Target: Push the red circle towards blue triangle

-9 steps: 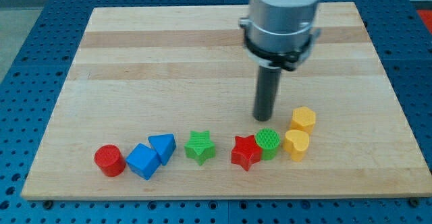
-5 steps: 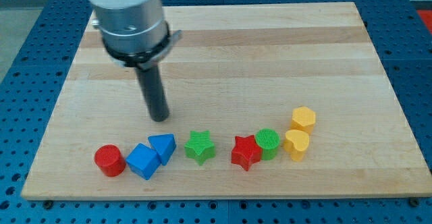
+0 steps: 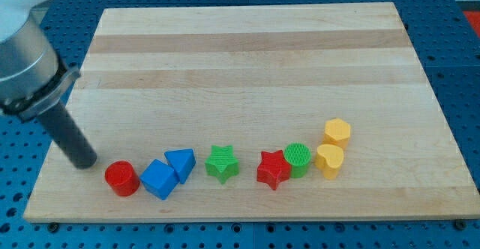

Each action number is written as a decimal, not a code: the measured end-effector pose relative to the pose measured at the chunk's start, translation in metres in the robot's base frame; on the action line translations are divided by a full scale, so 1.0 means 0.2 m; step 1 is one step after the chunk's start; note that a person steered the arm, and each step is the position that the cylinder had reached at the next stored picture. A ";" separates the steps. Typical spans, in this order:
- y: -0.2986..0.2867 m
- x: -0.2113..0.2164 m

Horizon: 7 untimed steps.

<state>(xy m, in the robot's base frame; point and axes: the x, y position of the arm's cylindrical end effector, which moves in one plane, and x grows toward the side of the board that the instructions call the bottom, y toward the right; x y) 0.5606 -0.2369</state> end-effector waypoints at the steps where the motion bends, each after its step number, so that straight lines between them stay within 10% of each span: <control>1: 0.00 0.15; 7: 0.50 0.04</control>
